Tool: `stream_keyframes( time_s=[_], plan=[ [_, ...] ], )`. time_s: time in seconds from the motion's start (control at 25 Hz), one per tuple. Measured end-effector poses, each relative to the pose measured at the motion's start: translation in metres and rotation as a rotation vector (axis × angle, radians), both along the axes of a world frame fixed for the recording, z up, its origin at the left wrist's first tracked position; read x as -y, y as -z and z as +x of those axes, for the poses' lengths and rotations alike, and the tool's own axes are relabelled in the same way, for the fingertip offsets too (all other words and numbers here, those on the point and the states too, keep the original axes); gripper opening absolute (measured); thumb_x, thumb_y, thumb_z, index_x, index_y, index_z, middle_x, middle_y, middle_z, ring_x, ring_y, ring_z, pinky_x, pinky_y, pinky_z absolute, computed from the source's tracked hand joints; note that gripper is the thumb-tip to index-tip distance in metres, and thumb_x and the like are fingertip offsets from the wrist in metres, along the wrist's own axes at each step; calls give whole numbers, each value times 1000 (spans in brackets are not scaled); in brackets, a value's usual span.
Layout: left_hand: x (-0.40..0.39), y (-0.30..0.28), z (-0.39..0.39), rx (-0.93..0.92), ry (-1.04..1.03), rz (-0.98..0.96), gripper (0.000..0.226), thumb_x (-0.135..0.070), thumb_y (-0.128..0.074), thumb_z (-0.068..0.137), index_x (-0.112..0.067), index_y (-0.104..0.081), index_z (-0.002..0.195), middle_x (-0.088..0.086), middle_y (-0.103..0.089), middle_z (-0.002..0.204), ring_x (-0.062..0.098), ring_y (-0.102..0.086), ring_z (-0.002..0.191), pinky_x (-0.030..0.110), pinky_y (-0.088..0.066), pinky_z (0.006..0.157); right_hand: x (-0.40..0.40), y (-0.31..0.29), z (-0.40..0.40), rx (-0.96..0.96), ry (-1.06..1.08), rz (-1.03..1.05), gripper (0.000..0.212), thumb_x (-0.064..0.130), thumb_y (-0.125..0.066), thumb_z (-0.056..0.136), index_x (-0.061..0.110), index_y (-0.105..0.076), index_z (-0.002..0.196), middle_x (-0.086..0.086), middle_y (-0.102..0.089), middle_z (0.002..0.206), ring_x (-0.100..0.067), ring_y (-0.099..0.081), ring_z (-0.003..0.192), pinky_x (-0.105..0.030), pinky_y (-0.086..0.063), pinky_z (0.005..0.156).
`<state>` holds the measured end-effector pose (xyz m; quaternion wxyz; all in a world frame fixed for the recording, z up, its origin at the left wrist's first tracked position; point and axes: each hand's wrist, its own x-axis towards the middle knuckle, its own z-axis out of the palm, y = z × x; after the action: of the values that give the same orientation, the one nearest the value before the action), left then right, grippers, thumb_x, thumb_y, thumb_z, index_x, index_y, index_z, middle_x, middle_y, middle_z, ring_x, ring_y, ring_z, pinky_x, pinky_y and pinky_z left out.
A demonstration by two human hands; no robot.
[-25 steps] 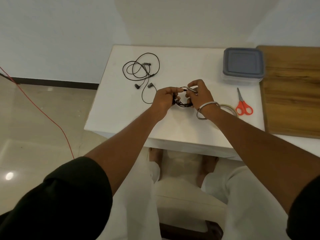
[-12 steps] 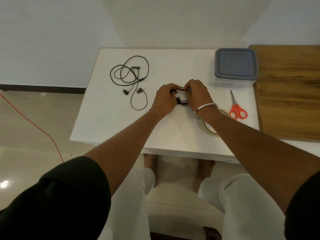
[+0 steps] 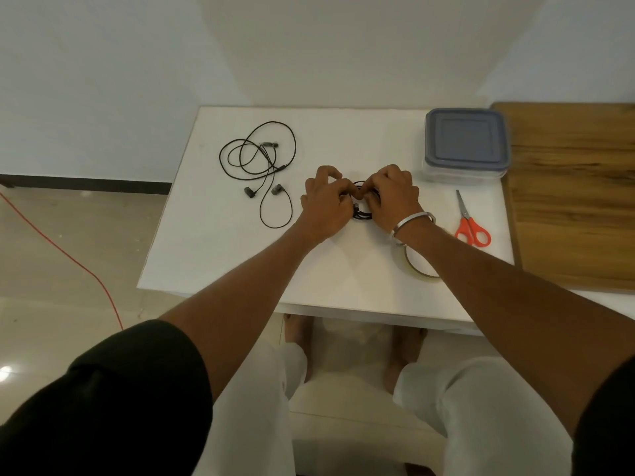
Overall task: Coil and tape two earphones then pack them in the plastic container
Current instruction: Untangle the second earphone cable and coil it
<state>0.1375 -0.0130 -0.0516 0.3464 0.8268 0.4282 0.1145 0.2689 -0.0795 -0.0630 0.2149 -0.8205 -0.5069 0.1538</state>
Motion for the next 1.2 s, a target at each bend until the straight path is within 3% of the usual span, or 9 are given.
stream_keyframes(
  time_s=[0.12, 0.28, 0.44, 0.6, 0.8, 1.0, 1.2],
  plan=[
    [2, -1, -1, 11, -7, -4, 31, -8, -44, 87, -22, -69, 99, -3, -40, 128, 24, -37, 116, 34, -29, 89, 1, -1, -2, -1, -4, -8, 20, 12, -50, 91, 16, -65, 101, -8, -50, 118, -29, -43, 113, -42, -39, 86],
    [-2, -1, -6, 119, -69, -44, 37, -5, -40, 81, -23, -66, 100, 0, -40, 124, 23, -40, 113, 43, -42, 95, 3, -5, -4, -20, 22, 47, 23, 8, -44, 92, 15, -62, 104, -9, -50, 118, -29, -44, 112, -43, -40, 86],
    [-15, -4, -17, 212, -154, 68, 48, -4, -32, 71, -21, -65, 101, 5, -47, 118, 23, -46, 111, 42, -44, 91, 2, -10, -5, -20, 33, 56, 24, 7, -41, 94, 14, -56, 110, -9, -50, 120, -29, -45, 113, -43, -39, 89],
    [-43, -10, -50, 54, -295, 268, 48, 8, -39, 72, -16, -64, 105, 6, -52, 118, 26, -48, 112, 38, -38, 91, -3, -14, -6, 19, 39, 92, 28, 0, -42, 89, 16, -58, 105, -8, -51, 117, -28, -46, 111, -42, -38, 85],
    [-71, 4, -102, -154, -266, 382, 37, -2, -47, 86, -14, -58, 119, 7, -51, 129, 29, -43, 123, 39, -34, 99, -37, -22, -31, 118, -37, 91, 29, 2, -43, 87, 19, -60, 103, -5, -51, 115, -26, -46, 109, -38, -34, 84],
    [-84, 8, -119, -204, -172, 360, 35, -7, -46, 92, -12, -56, 126, 7, -52, 130, 29, -45, 123, 39, -33, 102, -78, -18, -70, 167, -208, 16, 25, 7, -47, 88, 20, -59, 106, -2, -50, 116, -25, -45, 111, -39, -32, 87],
    [-89, 12, -122, -177, -132, 339, 29, -11, -45, 95, -10, -57, 122, 8, -53, 126, 29, -47, 116, 36, -36, 95, -105, -11, -92, 143, -279, -63, 24, 13, -47, 92, 20, -56, 113, -3, -50, 121, -25, -43, 116, -41, -32, 92]
  ],
)
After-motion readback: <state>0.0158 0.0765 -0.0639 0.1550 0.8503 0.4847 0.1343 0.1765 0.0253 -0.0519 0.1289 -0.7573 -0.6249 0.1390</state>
